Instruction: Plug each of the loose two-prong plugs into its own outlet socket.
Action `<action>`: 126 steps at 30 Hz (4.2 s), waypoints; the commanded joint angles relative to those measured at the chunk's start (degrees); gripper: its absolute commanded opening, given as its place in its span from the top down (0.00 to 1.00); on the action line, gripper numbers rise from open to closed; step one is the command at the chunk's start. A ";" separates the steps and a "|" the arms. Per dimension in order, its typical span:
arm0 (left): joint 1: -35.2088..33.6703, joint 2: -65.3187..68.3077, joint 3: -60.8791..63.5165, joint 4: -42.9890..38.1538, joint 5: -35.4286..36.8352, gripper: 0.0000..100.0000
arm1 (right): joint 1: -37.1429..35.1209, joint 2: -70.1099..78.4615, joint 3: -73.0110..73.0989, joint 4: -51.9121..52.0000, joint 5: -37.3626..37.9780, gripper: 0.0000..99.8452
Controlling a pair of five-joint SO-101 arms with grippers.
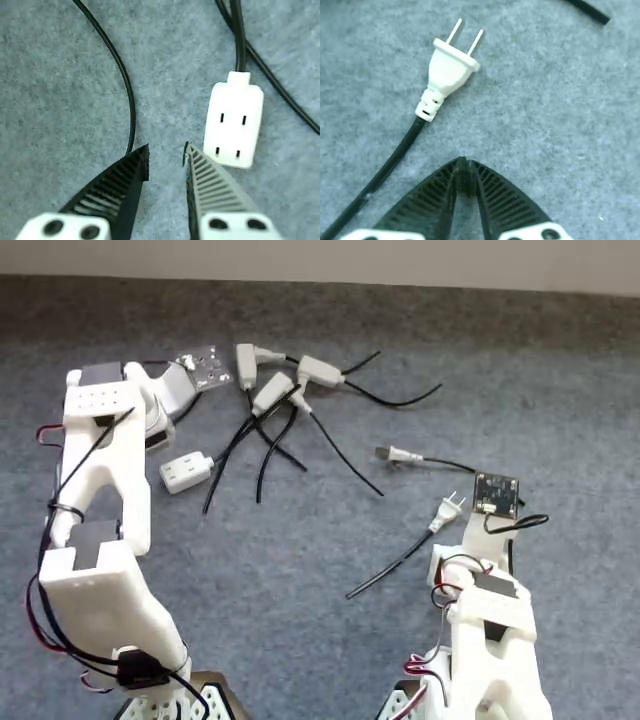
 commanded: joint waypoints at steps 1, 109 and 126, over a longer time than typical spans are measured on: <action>1.89 -0.84 -6.73 8.53 -0.44 0.88 | -0.92 -0.40 -0.13 -1.98 -0.26 0.99; 34.95 -33.36 25.45 13.80 49.05 0.99 | -0.84 -0.40 -0.04 -2.07 -0.26 0.99; 27.56 -10.86 35.21 -8.09 49.93 0.99 | -0.57 -0.40 -0.04 -1.98 -0.35 0.99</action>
